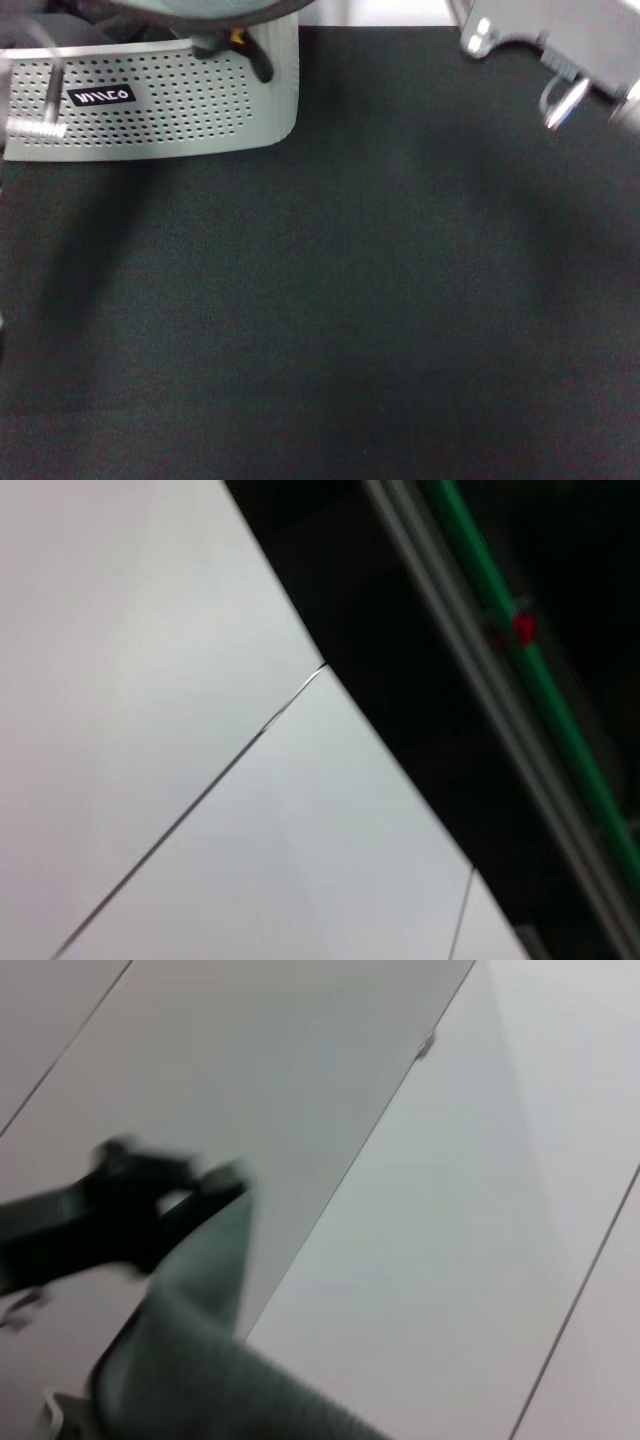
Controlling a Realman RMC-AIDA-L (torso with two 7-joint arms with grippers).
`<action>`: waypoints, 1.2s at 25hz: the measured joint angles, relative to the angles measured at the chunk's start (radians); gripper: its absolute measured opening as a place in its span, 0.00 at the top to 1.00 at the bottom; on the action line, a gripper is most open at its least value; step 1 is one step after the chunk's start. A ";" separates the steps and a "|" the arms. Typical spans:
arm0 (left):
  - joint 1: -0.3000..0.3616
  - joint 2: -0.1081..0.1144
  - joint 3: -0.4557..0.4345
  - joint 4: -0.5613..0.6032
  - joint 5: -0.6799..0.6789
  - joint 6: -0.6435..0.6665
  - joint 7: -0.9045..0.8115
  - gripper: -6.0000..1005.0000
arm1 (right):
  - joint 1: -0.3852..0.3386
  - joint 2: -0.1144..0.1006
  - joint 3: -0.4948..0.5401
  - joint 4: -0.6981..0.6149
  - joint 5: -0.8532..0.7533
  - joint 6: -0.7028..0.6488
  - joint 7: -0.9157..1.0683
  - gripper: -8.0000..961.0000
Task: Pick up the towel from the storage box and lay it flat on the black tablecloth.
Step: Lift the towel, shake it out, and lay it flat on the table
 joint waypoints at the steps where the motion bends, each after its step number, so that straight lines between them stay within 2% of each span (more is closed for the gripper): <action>1: 0.029 0.000 0.000 -0.002 0.022 0.001 -0.001 0.99 | -0.003 0.000 0.029 -0.041 -0.053 -0.005 0.065 0.98; 8: 0.215 0.001 0.000 -0.010 0.168 0.000 -0.039 0.94 | 0.000 -0.001 0.207 -0.266 -0.348 -0.009 0.443 0.98; 13: 0.292 0.002 0.000 -0.082 0.302 -0.025 -0.047 0.87 | 0.025 0.000 0.276 -0.396 -0.510 -0.039 0.653 0.98; 17: 0.294 0.002 0.000 -0.140 0.429 -0.053 -0.025 0.80 | 0.034 0.001 0.297 -0.472 -0.608 -0.092 0.760 0.98; 22: 0.257 -0.005 0.000 -0.125 0.581 -0.105 0.183 0.71 | 0.048 0.003 0.294 -0.506 -0.720 -0.109 0.877 0.98; 23: 0.247 -0.006 0.000 -0.107 0.619 -0.123 0.239 0.69 | 0.049 0.003 0.290 -0.507 -0.734 -0.111 0.889 0.98; 26: 0.222 -0.007 0.000 -0.036 0.697 -0.205 0.424 0.47 | 0.054 0.005 0.260 -0.496 -0.753 -0.138 0.899 0.98; 30: 0.223 -0.011 -0.011 0.094 0.704 -0.332 0.691 0.47 | 0.063 0.006 0.183 -0.488 -0.803 -0.253 0.893 0.98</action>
